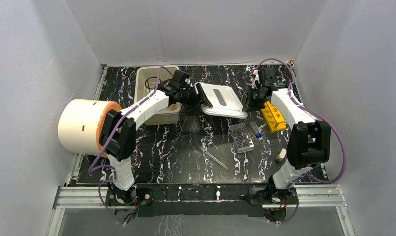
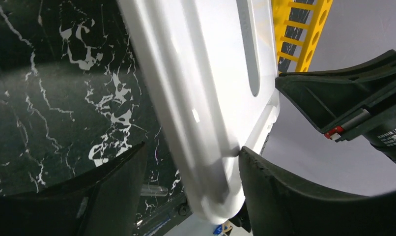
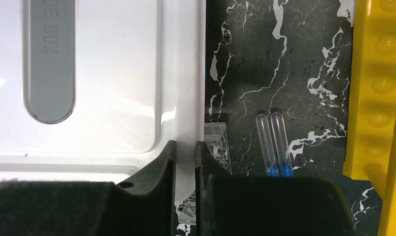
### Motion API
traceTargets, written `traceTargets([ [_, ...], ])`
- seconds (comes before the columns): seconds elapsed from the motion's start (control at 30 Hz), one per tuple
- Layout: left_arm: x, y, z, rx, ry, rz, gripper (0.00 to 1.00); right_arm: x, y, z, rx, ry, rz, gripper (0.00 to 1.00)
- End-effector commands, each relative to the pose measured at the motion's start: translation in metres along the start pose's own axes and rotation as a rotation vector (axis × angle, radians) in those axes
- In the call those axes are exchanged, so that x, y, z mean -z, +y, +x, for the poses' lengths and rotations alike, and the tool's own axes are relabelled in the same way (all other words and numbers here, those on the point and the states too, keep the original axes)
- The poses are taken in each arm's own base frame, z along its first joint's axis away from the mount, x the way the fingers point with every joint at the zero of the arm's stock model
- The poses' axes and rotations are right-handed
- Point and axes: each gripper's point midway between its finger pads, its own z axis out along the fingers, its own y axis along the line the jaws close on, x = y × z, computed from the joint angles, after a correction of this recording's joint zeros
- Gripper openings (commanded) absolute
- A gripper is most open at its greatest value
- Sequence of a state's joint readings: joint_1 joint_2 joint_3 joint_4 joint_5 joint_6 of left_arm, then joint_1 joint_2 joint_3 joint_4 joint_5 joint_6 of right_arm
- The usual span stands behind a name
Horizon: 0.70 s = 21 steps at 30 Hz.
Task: Organize the chemistry lab equipment
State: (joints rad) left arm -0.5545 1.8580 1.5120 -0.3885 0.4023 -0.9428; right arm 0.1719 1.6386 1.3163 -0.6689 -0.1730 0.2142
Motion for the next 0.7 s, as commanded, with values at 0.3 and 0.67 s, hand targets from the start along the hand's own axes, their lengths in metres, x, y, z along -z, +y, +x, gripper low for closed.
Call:
traceTargets([
  [0.3,0.0,-0.046,-0.012,-0.019,-0.008,0.165,0.15,0.013,0.026,-0.015,-0.039,-0.112,-0.133,0.0],
  [0.67,0.065,-0.092,-0.038,-0.241,-0.07,0.34,0.0,0.069,0.053,-0.063,-0.073,-0.332,-0.202,0.57],
])
